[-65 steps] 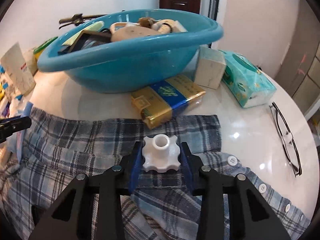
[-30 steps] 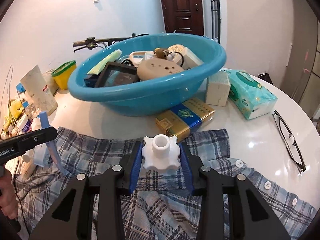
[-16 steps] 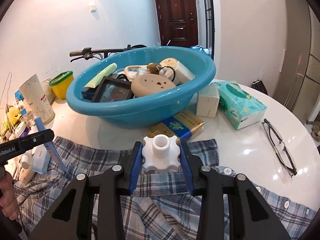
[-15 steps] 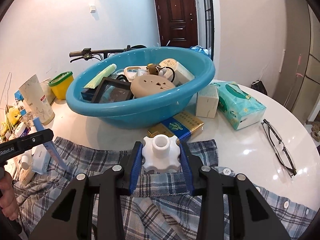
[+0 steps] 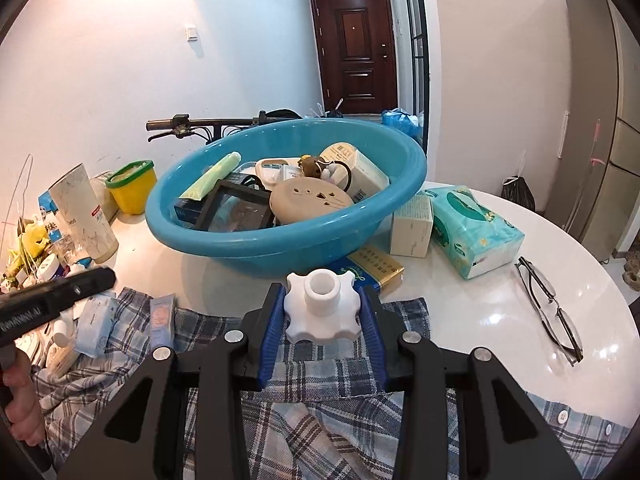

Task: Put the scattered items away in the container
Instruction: 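Lift the blue lotion tube and white knob up from the shirt with both grippers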

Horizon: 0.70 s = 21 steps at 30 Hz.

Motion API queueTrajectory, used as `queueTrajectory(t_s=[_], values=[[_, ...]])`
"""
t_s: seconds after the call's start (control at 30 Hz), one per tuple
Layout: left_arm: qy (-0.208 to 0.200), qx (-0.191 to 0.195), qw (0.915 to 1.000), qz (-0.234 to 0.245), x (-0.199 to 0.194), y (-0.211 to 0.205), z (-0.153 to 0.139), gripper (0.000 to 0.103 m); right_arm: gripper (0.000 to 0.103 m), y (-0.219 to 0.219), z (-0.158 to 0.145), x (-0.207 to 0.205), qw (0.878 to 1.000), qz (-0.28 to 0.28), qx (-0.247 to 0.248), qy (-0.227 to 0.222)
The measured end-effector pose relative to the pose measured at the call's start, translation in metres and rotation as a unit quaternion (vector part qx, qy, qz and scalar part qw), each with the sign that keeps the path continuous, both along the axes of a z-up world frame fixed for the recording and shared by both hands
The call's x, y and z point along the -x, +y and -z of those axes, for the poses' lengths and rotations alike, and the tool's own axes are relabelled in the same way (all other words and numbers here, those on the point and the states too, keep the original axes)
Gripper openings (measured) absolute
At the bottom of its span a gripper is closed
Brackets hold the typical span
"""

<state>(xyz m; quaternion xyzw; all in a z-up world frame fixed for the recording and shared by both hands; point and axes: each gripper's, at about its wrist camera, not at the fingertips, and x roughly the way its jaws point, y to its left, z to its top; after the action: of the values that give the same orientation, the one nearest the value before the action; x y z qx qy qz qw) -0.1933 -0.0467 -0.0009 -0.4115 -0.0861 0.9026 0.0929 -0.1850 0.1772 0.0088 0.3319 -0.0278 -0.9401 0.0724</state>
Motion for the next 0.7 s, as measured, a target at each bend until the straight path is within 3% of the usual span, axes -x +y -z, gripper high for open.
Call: queueTrajectory(t_s=[0.03,0.07,0.1,0.17,0.33,0.5,0.7], values=[[-0.008,0.011,0.9999,0.007,0.002,0.003,0.004,0.020,0.036,0.000,0.001,0.001,1.000,0.001,0.000,-0.002],[-0.014,0.022,0.9997,0.005,0.003,0.005,0.007,0.027,0.036,0.001,0.002,0.001,1.000,0.001,0.001,-0.005],[-0.023,0.033,0.9992,0.005,0.004,0.008,0.011,0.049,0.036,0.003,0.003,0.002,1.000,0.002,0.003,-0.008],[-0.040,0.053,0.9974,0.028,0.007,0.014,0.020,0.071,0.036,0.006,0.005,0.004,1.000,0.004,0.007,-0.013],[-0.064,0.101,0.9917,0.048,0.011,0.023,0.036,0.072,0.036,0.010,0.008,0.006,1.000,0.006,0.018,-0.022],[-0.100,0.080,0.9906,0.049,0.020,0.020,0.055,0.072,0.036,0.010,0.009,0.008,0.999,0.007,0.019,-0.026],[-0.098,0.072,0.9915,0.047,0.023,0.018,0.062,0.068,0.036,0.013,0.007,0.007,0.999,0.009,0.021,-0.023]])
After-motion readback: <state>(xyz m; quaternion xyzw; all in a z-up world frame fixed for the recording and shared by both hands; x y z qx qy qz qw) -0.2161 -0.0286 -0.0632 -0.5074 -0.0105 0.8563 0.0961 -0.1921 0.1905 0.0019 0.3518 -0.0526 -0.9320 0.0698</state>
